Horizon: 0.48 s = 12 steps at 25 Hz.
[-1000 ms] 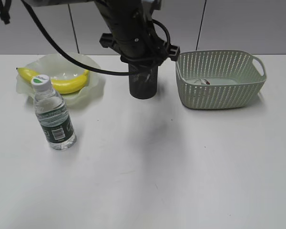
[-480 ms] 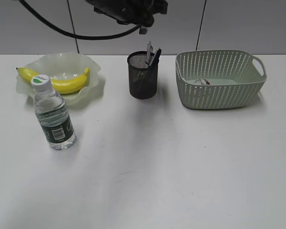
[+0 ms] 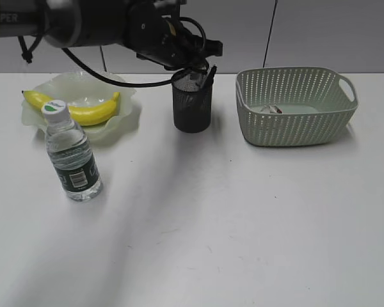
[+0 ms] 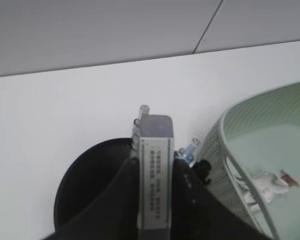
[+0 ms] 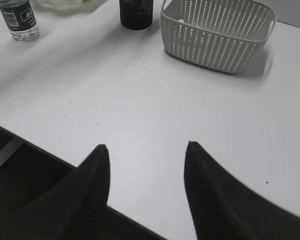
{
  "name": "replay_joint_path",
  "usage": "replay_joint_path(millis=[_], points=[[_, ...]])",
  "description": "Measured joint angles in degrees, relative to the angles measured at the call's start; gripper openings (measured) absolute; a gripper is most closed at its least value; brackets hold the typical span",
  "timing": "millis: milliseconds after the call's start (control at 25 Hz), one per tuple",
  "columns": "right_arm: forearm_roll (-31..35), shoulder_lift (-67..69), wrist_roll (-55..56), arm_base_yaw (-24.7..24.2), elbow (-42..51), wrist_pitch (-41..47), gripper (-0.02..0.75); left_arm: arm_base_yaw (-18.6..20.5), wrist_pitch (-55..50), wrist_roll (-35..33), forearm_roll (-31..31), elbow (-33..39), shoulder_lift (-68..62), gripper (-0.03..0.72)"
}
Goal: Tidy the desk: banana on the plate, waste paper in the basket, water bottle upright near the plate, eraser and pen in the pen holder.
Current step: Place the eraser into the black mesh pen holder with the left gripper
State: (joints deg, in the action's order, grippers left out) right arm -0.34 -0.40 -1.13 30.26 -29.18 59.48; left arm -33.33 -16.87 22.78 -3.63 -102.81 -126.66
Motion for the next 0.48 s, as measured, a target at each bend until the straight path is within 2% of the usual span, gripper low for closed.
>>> replay_joint_path(millis=[120,200,400,480], points=[[0.0,0.0,0.0,0.0,0.0,0.0,0.392,0.0,0.1,0.0,0.0,0.0,-0.5,0.141],[0.0,0.0,0.0,0.0,0.0,0.0,0.392,0.0,1.0,0.0,-0.6,0.0,-0.5,0.171],[0.0,0.0,0.0,0.0,0.0,0.0,0.392,0.0,2.8,0.0,-4.7,0.0,-0.5,0.342],[0.0,0.0,0.0,0.0,0.0,0.0,0.392,0.0,2.9,0.0,-5.7,0.0,-0.5,0.375]])
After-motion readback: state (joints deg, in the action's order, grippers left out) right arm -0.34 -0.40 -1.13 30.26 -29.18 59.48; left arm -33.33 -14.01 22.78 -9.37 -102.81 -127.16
